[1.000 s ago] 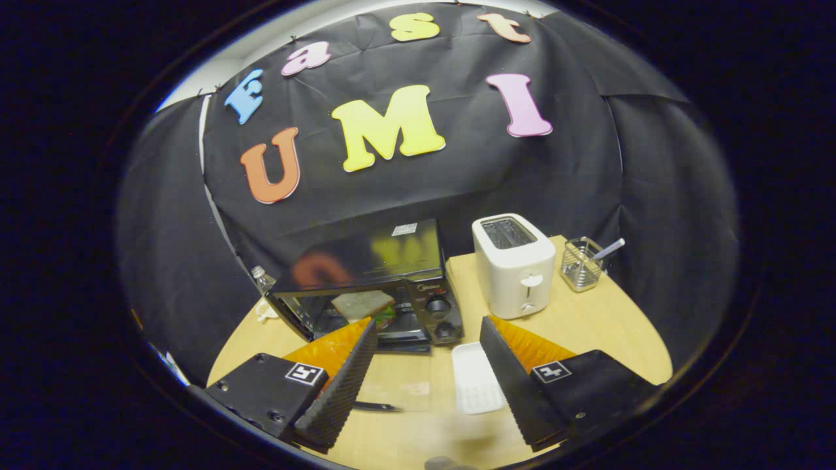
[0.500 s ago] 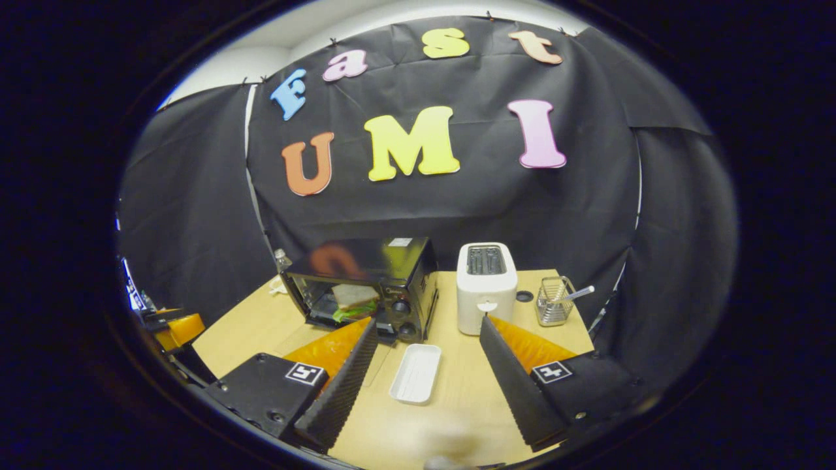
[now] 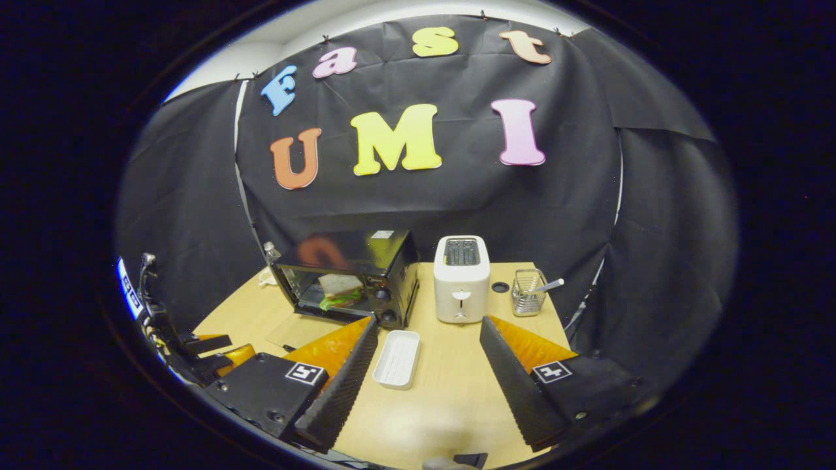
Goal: Open the electric oven with the left hand, put the food in, and close the electric oven.
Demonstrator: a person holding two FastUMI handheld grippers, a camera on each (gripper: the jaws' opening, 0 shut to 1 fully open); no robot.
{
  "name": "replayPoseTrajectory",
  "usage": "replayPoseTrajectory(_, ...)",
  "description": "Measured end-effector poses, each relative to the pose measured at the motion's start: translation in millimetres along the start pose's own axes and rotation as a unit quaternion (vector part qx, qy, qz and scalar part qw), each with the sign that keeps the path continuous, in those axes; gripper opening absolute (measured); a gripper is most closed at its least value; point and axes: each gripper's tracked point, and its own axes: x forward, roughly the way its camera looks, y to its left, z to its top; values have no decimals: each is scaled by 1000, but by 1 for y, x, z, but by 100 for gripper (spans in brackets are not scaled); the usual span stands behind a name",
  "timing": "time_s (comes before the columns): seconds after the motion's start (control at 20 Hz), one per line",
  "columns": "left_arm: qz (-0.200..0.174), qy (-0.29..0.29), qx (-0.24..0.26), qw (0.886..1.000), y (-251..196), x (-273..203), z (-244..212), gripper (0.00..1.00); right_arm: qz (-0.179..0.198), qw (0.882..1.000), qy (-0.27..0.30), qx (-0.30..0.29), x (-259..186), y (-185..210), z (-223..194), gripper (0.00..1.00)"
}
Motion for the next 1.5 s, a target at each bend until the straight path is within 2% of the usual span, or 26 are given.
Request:
replayPoseTrajectory(0.1, -14, 18, 5, 1000, -1, 13, -16, 96, -14, 1000, 4, -1, -6, 1, 0, 100)
replayPoseTrajectory(0.15, -23, 25, 6, 999, -4, 20, -24, 96, -19, 1000, 4, -2, -10, 3, 1, 90)
replayPoseTrajectory(0.2, -31, 34, 5, 999, -8, 29, -33, 96, -23, 1000, 8, -5, -12, 4, -1, 100)
replayPoseTrajectory(0.25, -33, 44, 6, 998, -9, 37, -42, 95, -29, 999, 12, -9, -16, 4, -3, 100)
replayPoseTrajectory(0.3, -37, 54, 6, 998, -11, 46, -51, 96, -36, 999, 16, -12, -18, 4, -4, 90)
replayPoseTrajectory(0.35, -39, 59, 6, 997, -12, 53, -56, 95, -44, 999, 20, -16, -21, 3, -5, 91)
replayPoseTrajectory(0.4, -40, 64, 7, 997, -11, 62, -61, 95, -52, 998, 22, -18, -24, 2, -6, 100)
replayPoseTrajectory(0.45, -44, 66, 7, 997, -13, 68, -65, 95, -56, 998, 22, -18, -26, 2, -6, 91)
replayPoseTrajectory(0.5, -43, 69, 9, 997, -14, 74, -69, 95, -65, 997, 25, -21, -28, 0, -7, 91)
replayPoseTrajectory(0.55, -43, 74, 10, 996, -15, 80, -73, 95, -73, 997, 28, -23, -29, -2, -8, 100)
replayPoseTrajectory(0.65, -42, 83, 8, 996, -17, 89, -80, 95, -84, 996, 32, -28, -30, -3, -9, 100)
replayPoseTrajectory(0.7, -43, 84, 6, 996, -18, 93, -83, 95, -87, 995, 31, -33, -31, -3, -9, 91)
replayPoseTrajectory(0.75, -43, 87, 5, 995, -19, 96, -85, 95, -92, 995, 32, -38, -32, -3, -9, 100)
replayPoseTrajectory(0.8, -42, 89, 5, 995, -18, 99, -88, 95, -94, 994, 32, -40, -31, -4, -11, 91)
replayPoseTrajectory(0.85, -41, 89, 5, 995, -17, 102, -88, 95, -95, 994, 33, -39, -30, -4, -12, 100)
replayPoseTrajectory(1.05, -43, 83, 9, 996, -19, 111, -89, 95, -103, 993, 44, -33, -29, -8, -24, 100)
replayPoseTrajectory(1.1, -50, 79, 19, 995, -22, 112, -88, 95, -104, 993, 49, -34, -29, -8, -27, 92)
replayPoseTrajectory(1.15, -50, 76, 26, 996, -22, 113, -87, 95, -105, 992, 52, -35, -29, -10, -30, 100)
replayPoseTrajectory(1.5, -51, 66, 39, 996, -26, 120, -73, 96, -99, 993, 61, -31, -26, -7, -36, 100)
